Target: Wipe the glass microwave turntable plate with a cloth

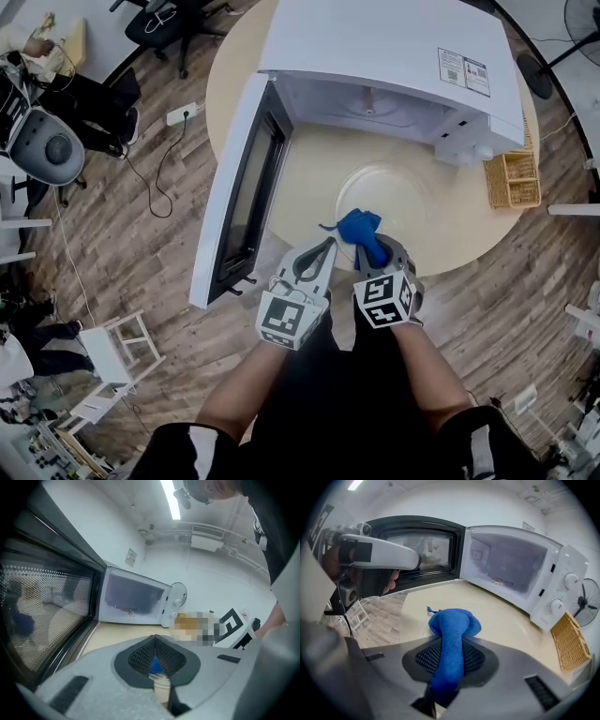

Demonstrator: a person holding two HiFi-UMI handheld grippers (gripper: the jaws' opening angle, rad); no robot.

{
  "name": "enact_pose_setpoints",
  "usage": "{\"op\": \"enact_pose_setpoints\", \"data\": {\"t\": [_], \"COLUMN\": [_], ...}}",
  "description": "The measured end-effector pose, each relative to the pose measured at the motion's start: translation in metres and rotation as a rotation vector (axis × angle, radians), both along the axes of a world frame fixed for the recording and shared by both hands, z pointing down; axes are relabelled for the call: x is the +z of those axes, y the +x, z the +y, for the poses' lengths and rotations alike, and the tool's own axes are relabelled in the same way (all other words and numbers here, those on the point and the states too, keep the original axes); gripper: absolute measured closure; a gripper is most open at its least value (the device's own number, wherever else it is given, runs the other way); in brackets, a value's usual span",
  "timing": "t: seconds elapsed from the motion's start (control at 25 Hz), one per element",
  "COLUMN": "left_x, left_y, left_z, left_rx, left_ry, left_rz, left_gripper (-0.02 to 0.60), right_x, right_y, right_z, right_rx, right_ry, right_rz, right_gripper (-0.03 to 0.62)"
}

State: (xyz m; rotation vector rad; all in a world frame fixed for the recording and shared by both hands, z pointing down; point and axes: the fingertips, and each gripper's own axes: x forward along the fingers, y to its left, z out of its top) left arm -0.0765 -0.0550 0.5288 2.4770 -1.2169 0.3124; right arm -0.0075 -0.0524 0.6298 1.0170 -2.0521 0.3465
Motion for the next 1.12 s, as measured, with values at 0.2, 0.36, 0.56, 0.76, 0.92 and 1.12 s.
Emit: {"op": "enact_pose_setpoints", "data": {"t": [0.2,0.36,0.56,0.76,0.92,1.12], "left_x": [0.004,0.005,-0.001,-0.018,-0.026,-0.027], "left_y": [0.009,0.014,0.024,0.044,0.053,0.056], "left_z": [-0.001,-0.001,-0.005,-0.011,-0.013,-0.012], "left_rx": [0.024,0.034,0.051,0.087,0.102,0.107], "left_ry": [-0.005,-0.008,0.003,0.037,0.051,0.049], "left_rz": [-0.01,-0.011,-0.011,0.01,0.023,0.033], "left_gripper": [0.575,0.575,0.575,0.575,0.575,0.575], "right_x": [0.001,0.001,0.003,0.003,0.003,0.001], "right_y": [0.023,0.044,0.076,0.11,0.135,0.159], "right_z": [-0.003,-0.007,-0.015,-0.018,-0.02,-0.024], "right_rx": [0.035,0.064,0.079,0.144,0.174,0.189], "right_ry": [0.002,0.017,0.05,0.052,0.071,0.103], "right_rz": [0.024,0.059,0.135,0.168,0.225,0.286], "right_gripper": [0.516,0.516,0.514,0.514,0.514,0.514]}}
